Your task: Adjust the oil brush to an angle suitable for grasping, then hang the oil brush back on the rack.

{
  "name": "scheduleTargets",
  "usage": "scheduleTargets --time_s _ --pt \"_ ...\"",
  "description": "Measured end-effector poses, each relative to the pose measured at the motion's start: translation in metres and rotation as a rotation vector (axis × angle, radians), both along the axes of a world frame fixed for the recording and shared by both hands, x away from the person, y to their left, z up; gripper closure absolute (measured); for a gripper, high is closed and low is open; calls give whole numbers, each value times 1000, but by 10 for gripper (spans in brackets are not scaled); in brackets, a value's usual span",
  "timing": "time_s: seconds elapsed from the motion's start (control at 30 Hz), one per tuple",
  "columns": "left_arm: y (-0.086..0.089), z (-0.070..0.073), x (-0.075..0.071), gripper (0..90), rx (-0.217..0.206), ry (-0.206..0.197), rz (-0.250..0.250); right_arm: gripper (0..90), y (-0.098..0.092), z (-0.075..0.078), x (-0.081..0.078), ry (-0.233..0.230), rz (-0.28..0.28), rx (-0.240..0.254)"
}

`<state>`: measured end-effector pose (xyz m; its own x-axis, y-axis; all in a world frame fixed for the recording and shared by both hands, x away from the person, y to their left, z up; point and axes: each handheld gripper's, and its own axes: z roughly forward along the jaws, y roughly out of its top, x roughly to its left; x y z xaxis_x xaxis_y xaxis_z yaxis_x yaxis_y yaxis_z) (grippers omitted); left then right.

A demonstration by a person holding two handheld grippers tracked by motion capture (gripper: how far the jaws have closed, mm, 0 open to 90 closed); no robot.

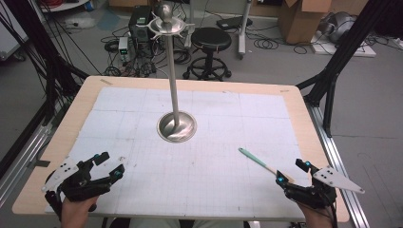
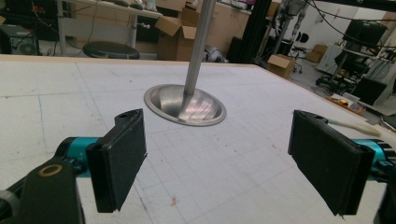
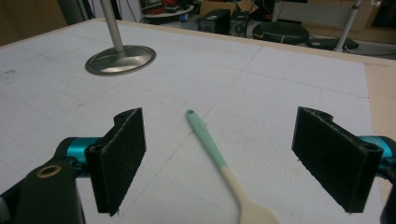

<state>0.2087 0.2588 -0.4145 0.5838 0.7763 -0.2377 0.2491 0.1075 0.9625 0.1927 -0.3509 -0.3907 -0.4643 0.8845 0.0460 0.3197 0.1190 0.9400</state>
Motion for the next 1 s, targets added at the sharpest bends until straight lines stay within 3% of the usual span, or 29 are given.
scheduleTargets --time_s 0.3,0.73,0.87,1.0 --pt "1 -1 1 196 -3 3 -11 164 1 -2 8 22 -5 -19" --pt "-1 -1 -3 198 13 6 -2 244 12 -13 31 96 41 -152" --pt "-1 -2 -1 199 16 12 -6 295 8 -16 37 125 41 -158" --pt "-1 -3 0 200 19 15 -8 338 7 -23 48 169 40 -198"
